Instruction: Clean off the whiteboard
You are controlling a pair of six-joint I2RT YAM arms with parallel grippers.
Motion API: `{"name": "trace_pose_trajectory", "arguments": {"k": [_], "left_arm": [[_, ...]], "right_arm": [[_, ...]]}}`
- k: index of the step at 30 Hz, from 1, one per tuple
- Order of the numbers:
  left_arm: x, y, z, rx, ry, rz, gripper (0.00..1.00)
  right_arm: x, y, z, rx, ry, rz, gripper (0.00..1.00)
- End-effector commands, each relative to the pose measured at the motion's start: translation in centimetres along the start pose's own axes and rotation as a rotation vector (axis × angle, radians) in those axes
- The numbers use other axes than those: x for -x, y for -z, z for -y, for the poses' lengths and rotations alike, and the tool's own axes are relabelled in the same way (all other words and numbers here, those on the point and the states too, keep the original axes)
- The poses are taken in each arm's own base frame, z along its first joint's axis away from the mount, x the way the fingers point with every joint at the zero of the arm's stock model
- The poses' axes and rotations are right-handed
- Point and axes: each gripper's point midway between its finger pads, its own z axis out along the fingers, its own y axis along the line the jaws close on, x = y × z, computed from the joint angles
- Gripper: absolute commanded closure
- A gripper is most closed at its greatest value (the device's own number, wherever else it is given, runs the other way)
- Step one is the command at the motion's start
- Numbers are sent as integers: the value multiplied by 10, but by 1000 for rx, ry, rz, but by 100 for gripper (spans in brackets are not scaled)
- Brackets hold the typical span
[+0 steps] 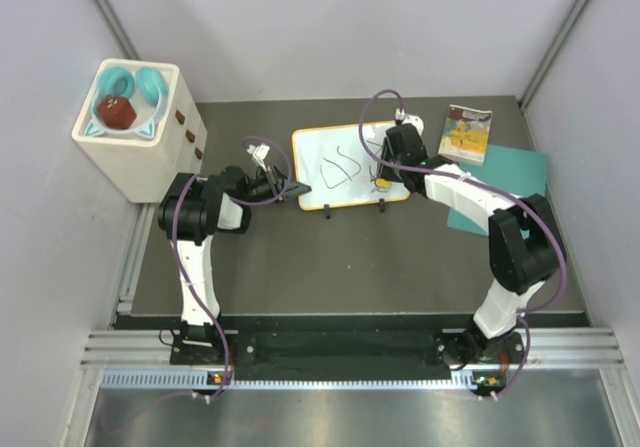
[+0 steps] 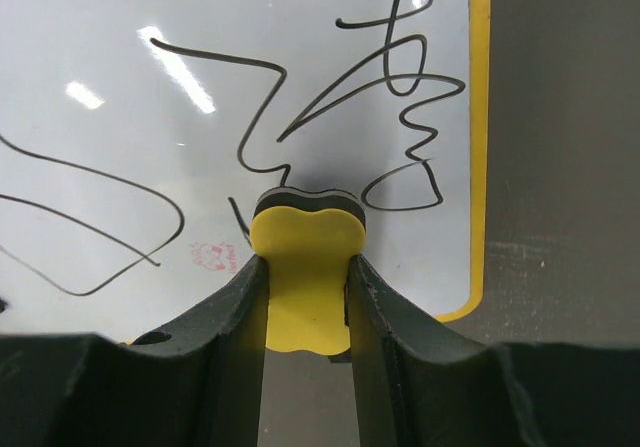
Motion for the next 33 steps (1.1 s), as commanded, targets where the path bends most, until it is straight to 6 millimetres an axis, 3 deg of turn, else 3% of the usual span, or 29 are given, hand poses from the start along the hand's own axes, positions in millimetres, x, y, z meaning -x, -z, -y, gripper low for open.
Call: {"name": "trace_pose_trajectory", "arguments": {"k": [1, 7, 12, 20, 25, 28, 33], "left_arm": [[10, -3, -9, 33, -21, 25, 95], [10, -3, -11, 42, -24, 24, 100], [7, -4, -10, 32, -28, 11, 100], [4, -7, -12, 46, -30, -1, 100], [5, -6, -14, 63, -38, 2, 100], [5, -6, -14, 67, -42, 4, 100], [4, -6, -15, 71, -39, -1, 100]], "right_arm": [[-3, -18, 13, -73, -24, 5, 100], [-22, -31, 20, -104, -62, -18, 100], [-29, -36, 13, -61, -72, -25, 100], [-44, -36, -34, 30, 3, -32, 100], [-45, -36, -50, 48, 30, -35, 100], [-45, -37, -42, -6, 40, -37, 100], [-29, -39, -3, -141, 14, -26, 100]]}}
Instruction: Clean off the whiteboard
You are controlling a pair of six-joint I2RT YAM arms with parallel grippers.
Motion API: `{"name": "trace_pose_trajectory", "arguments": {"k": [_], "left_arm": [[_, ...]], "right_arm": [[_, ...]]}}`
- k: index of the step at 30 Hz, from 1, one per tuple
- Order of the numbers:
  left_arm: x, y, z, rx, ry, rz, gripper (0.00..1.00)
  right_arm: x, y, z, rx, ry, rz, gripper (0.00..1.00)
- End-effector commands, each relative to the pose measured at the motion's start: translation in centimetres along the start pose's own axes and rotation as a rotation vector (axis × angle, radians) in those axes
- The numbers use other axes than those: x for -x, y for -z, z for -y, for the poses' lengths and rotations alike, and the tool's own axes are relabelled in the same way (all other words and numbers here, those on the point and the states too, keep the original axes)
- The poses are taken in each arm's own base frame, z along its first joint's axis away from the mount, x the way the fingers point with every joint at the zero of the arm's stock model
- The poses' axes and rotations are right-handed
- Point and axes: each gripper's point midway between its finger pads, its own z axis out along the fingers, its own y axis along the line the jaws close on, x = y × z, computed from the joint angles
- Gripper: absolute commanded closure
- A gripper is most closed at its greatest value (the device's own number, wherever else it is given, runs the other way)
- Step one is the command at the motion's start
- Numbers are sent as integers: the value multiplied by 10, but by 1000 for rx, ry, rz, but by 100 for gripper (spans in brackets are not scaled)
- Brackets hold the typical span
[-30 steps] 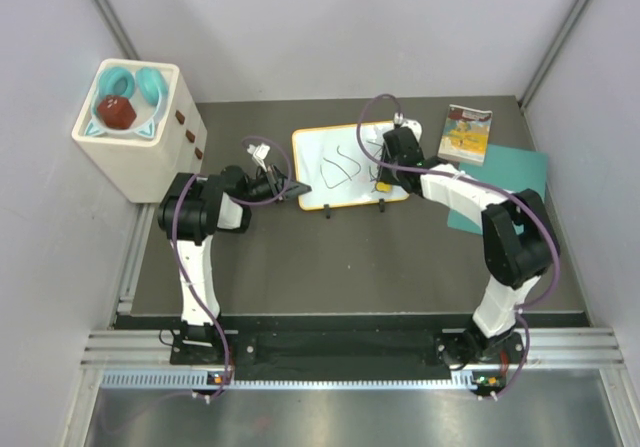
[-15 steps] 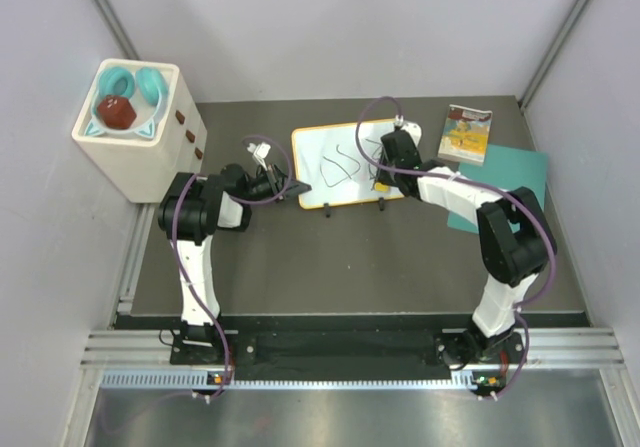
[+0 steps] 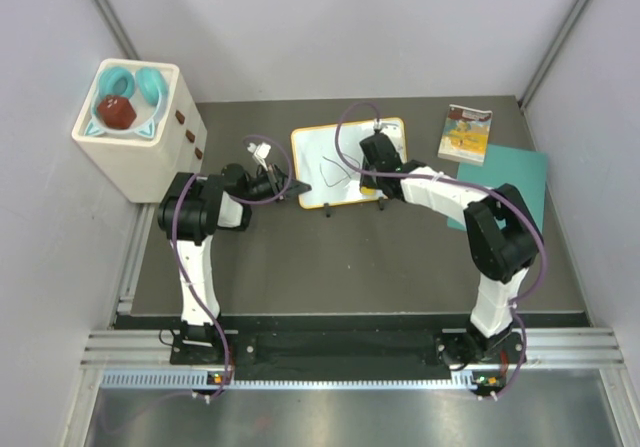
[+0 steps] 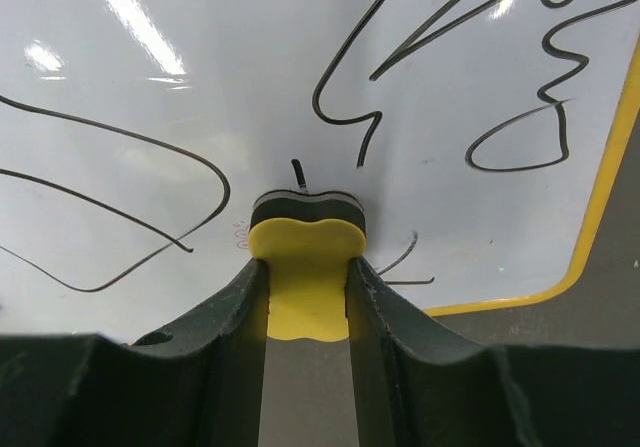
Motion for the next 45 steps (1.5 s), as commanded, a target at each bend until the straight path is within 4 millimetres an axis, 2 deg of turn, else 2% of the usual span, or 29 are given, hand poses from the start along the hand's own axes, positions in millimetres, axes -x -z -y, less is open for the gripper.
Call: {"name": "trace_pose_trajectory", "arguments": {"k": [1, 3, 6, 14, 20, 27, 37, 39, 41, 45], "left_arm": [[3, -3, -7, 47, 9, 7, 100], [4, -3, -7, 47, 8, 9, 100], [3, -3, -8, 50, 10, 9, 100], [4, -3, -8, 57, 8, 9, 100], [6, -4, -11, 70, -13, -11, 100], [10, -2, -11, 116, -71, -69, 100], [6, -5, -33, 222, -54, -163, 100], [0, -6, -37, 236, -32, -193, 100], [4, -9, -38, 231, -66, -201, 100], [-2, -2, -48, 289, -76, -283, 100]], "right_arm": [[8, -14, 32, -101, -37, -12, 100], [12, -19, 54, -137, -71, -21, 100], [13, -23, 72, -149, -111, -34, 100], [0, -29, 94, -208, -150, -60, 100], [5, -25, 110, -234, -180, -47, 100], [6, -20, 104, -183, -196, -44, 100], [5, -12, 99, -136, -191, -33, 100], [11, -9, 98, -128, -187, -25, 100], [18, -7, 95, -117, -179, -15, 100], [32, 0, 90, -97, -167, 10, 100]]}}
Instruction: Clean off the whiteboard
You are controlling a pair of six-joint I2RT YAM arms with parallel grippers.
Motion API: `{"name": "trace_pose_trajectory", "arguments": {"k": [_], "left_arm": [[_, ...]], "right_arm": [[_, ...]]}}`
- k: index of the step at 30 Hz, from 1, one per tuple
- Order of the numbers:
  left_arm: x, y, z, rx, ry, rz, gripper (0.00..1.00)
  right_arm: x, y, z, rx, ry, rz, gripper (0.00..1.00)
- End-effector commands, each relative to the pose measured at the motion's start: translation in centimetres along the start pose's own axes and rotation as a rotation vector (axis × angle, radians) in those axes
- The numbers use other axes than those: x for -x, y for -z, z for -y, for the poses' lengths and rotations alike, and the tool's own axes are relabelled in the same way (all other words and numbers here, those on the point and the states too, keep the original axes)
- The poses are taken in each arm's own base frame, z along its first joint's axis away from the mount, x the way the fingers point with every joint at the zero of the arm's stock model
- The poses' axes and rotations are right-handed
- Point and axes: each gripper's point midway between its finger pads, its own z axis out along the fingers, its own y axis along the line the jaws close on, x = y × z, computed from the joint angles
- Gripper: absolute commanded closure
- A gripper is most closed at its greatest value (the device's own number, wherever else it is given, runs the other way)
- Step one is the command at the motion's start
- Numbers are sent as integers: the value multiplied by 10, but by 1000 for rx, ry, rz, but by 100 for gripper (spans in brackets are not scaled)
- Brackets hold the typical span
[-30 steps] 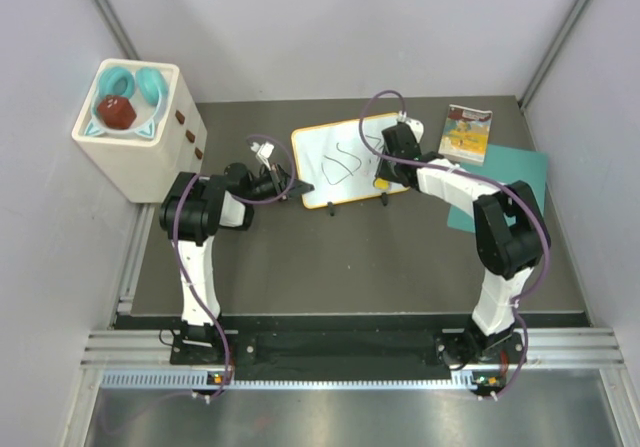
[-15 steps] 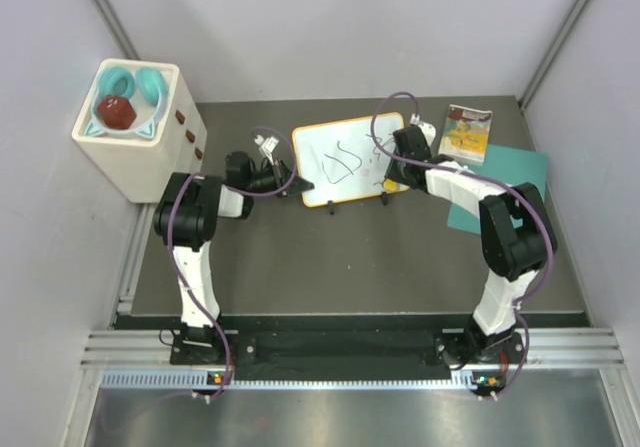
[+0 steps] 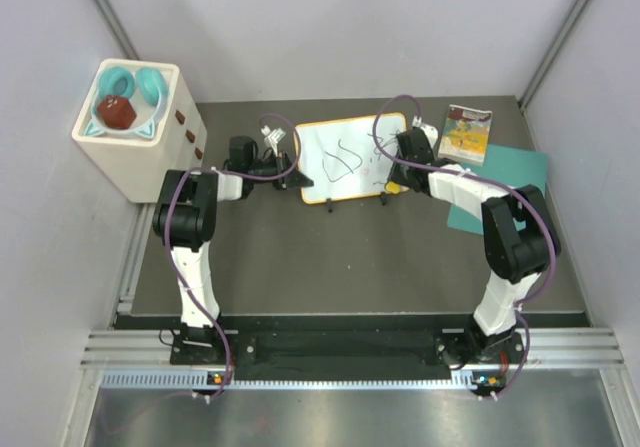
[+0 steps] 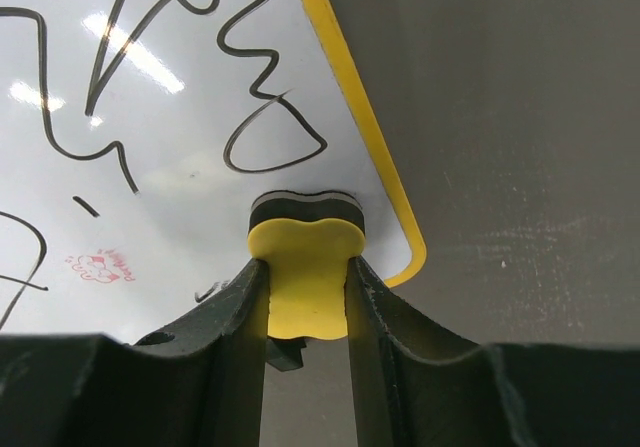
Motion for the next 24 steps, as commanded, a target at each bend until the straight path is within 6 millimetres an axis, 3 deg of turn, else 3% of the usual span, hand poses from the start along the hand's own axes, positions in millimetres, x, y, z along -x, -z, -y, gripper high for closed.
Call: {"name": "trace_pose_trajectory", "arguments": {"k": [1, 10, 13, 18, 24], "left_arm": [[-18, 3, -45, 212, 2, -87, 100], [-33, 1, -64, 273, 84, -186, 100], [-33, 1, -69, 297, 95, -188, 100], [-33, 3, -73, 328, 99, -185, 100], [-33, 3, -73, 332, 99, -183, 100]], "right_arm": [[25, 12, 7, -12, 17, 45, 100], [37, 5, -26, 75, 38, 62, 100], [31, -3, -40, 83, 76, 53, 100], [3, -23, -57, 77, 119, 7, 100], [-28, -27, -69, 80, 146, -15, 100]]}}
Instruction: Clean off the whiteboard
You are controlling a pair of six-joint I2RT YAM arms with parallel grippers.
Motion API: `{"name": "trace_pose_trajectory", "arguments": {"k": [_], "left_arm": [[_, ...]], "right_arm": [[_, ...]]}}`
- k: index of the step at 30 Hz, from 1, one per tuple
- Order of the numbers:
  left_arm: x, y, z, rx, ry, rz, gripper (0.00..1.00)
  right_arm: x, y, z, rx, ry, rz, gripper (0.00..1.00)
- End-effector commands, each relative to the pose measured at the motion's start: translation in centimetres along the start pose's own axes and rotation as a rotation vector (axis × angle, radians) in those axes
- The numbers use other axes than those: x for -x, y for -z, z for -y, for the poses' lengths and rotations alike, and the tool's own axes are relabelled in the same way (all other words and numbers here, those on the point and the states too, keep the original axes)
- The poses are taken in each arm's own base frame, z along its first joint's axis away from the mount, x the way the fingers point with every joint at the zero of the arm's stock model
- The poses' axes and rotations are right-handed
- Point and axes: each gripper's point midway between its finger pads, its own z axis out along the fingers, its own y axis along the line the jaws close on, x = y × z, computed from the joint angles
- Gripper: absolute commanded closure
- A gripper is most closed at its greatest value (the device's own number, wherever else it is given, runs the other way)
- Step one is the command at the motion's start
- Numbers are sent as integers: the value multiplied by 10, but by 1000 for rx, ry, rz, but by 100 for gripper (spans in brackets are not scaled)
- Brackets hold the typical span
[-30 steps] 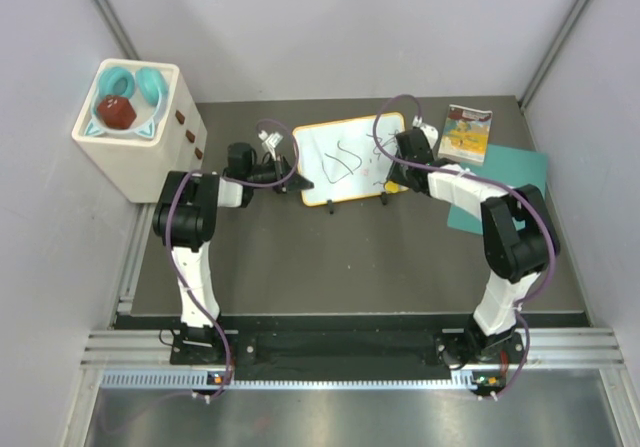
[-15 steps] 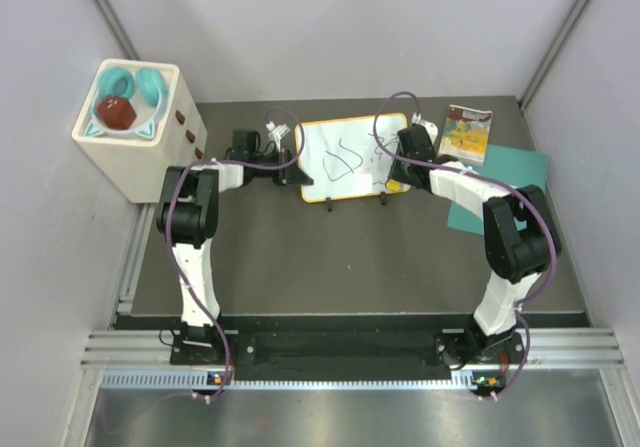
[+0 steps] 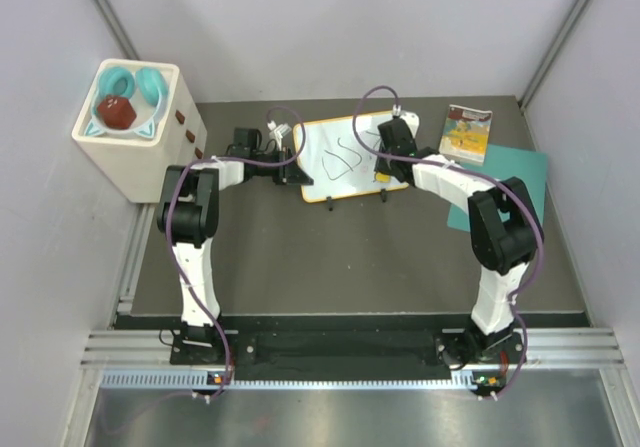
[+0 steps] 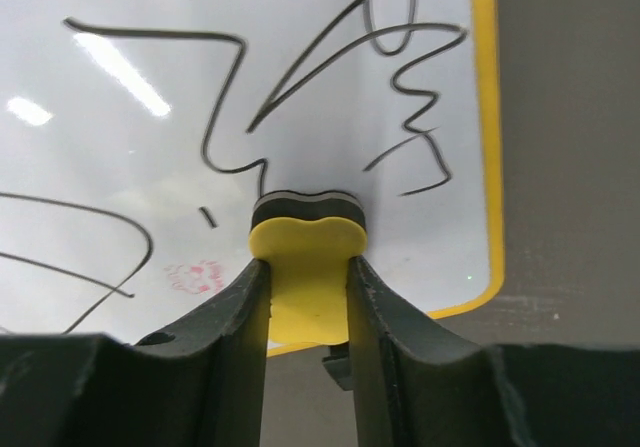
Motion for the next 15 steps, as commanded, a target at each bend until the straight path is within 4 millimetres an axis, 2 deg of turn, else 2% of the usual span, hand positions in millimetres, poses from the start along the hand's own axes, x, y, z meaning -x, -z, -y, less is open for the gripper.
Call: {"name": "trace_pose_trajectory", "arguments": {"k": [1, 5, 8, 11, 15], "left_arm": [[-34, -1, -67, 293, 89, -46, 100], [-33, 0, -66, 298, 80, -38, 100], [-33, -1, -65, 294, 78, -40, 100], [-33, -1, -66, 292, 81, -39, 100], [-33, -1, -66, 295, 80, -39, 100]], "right_arm": [[-45, -16, -32, 65, 25, -55, 100], [-54, -6, -37, 79, 20, -53, 100], [-61, -2, -31, 66, 13, -61, 100], [-64, -2, -18, 17, 22, -54, 100], [-53, -10, 12, -60, -40, -58, 100]]}}
